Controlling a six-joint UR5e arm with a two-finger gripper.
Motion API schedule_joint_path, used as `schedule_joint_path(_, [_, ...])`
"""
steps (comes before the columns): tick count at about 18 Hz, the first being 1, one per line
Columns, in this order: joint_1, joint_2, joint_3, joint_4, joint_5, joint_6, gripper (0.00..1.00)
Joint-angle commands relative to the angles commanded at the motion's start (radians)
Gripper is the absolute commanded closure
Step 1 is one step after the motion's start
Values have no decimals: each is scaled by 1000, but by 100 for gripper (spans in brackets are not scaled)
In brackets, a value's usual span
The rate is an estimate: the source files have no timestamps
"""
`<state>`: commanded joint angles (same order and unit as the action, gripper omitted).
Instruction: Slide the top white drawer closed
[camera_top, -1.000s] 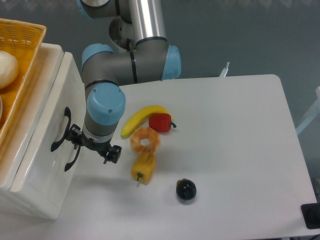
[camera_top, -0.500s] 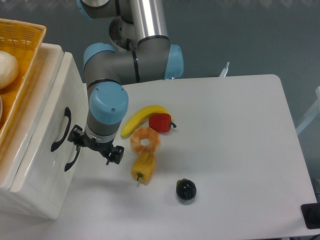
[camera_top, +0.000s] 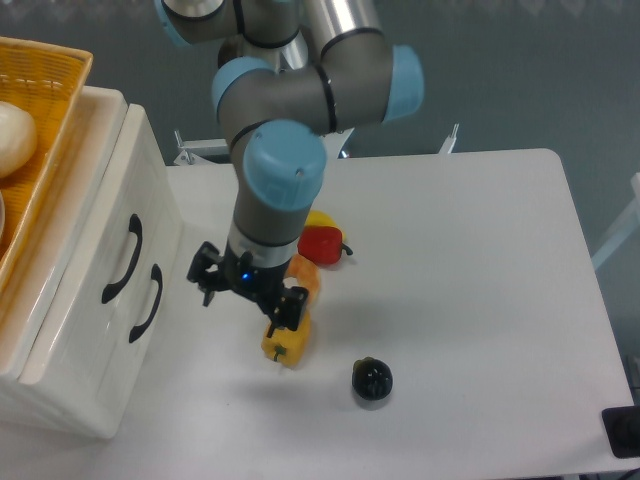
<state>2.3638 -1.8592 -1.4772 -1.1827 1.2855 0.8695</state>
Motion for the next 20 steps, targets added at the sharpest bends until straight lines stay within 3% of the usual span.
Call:
schedule_joint_path(7, [159, 78, -11, 0, 63, 293, 0])
schedule_joint_path(13, [273, 109, -37, -6, 120, 560, 0])
schedule_joint_path(16, [305, 112, -37, -9, 153, 681, 0])
schedule_joint_path(20, [304, 115, -43, -11, 164, 697, 0])
